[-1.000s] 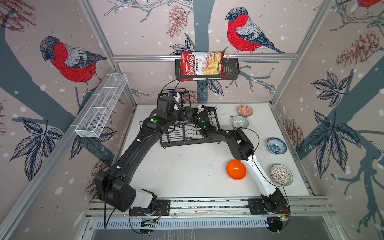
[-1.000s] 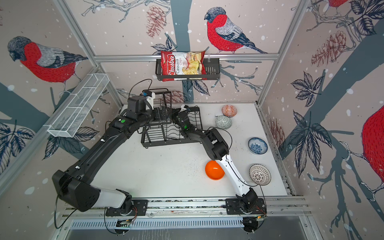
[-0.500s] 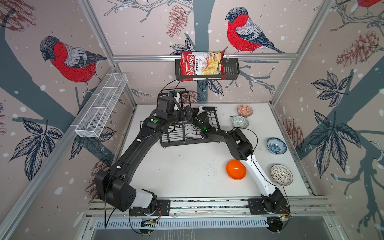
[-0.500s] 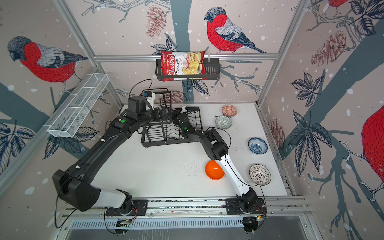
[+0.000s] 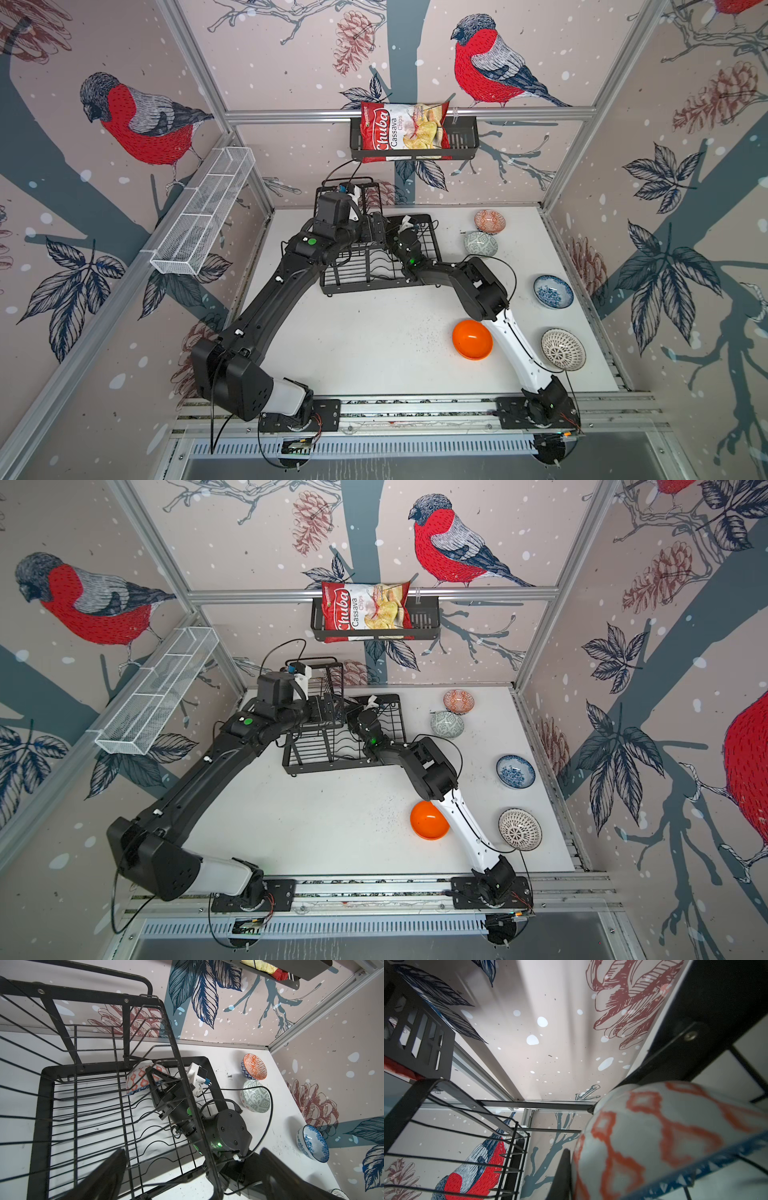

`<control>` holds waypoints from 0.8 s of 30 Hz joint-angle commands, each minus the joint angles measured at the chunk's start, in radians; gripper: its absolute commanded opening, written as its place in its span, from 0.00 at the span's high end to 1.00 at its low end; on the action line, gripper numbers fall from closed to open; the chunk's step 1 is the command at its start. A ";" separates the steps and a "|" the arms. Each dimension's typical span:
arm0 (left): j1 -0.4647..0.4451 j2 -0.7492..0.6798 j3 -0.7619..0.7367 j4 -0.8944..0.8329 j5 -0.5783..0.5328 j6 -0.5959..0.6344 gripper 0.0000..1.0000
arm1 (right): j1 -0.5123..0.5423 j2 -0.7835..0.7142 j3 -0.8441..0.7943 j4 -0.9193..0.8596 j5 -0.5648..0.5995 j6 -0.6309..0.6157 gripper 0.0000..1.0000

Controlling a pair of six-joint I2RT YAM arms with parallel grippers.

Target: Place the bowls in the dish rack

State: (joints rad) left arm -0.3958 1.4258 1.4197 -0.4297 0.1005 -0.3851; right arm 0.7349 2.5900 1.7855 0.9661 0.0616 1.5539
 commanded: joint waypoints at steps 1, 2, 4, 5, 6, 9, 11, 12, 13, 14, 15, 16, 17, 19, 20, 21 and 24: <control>0.000 0.002 0.006 0.008 0.002 0.008 0.01 | 0.004 -0.014 -0.020 -0.023 0.063 0.083 0.98; 0.000 0.002 0.007 0.009 0.005 0.006 0.01 | 0.005 -0.016 -0.018 -0.029 0.066 0.083 0.98; 0.000 0.002 0.003 0.011 0.006 0.003 0.01 | 0.006 -0.015 -0.018 -0.040 0.063 0.084 0.97; 0.000 0.001 0.001 0.011 0.008 0.003 0.01 | 0.005 -0.016 -0.020 -0.044 0.063 0.089 0.96; 0.000 0.001 0.002 0.010 0.007 0.003 0.01 | 0.006 -0.016 -0.024 -0.046 0.065 0.096 0.96; 0.001 0.001 0.001 0.010 0.008 0.004 0.02 | 0.010 -0.020 -0.035 -0.047 0.073 0.107 0.94; -0.001 0.001 0.003 0.011 0.008 0.002 0.02 | 0.011 -0.021 -0.033 -0.054 0.078 0.112 0.93; 0.001 0.000 0.001 0.011 0.008 0.002 0.01 | 0.012 -0.021 -0.034 -0.056 0.079 0.114 0.92; 0.000 -0.001 0.002 0.011 0.007 0.002 0.01 | 0.012 -0.020 -0.033 -0.059 0.080 0.118 0.92; 0.000 -0.001 0.001 0.011 0.007 0.002 0.01 | 0.012 -0.020 -0.032 -0.063 0.081 0.125 0.92; 0.000 -0.001 0.000 0.011 0.008 0.002 0.01 | 0.012 -0.021 -0.031 -0.065 0.081 0.133 0.91; 0.000 -0.001 -0.001 0.012 0.010 0.002 0.01 | 0.012 -0.021 -0.032 -0.066 0.080 0.140 0.90; 0.000 -0.001 0.001 0.012 0.011 0.002 0.02 | 0.012 -0.021 -0.035 -0.066 0.080 0.145 0.89; 0.000 -0.001 -0.001 0.014 0.011 0.001 0.01 | 0.012 -0.024 -0.035 -0.067 0.079 0.144 0.88; 0.000 -0.001 0.000 0.013 0.011 0.001 0.01 | 0.012 -0.026 -0.035 -0.066 0.080 0.142 0.88; 0.000 -0.001 -0.001 0.013 0.013 0.000 0.01 | 0.012 -0.025 -0.035 -0.063 0.080 0.143 0.88; 0.000 0.002 0.003 0.015 0.017 -0.003 0.02 | 0.010 -0.027 -0.032 -0.063 0.077 0.144 0.86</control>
State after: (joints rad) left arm -0.3958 1.4284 1.4197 -0.4297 0.1047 -0.3859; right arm 0.7448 2.5736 1.7538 0.9630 0.1329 1.6825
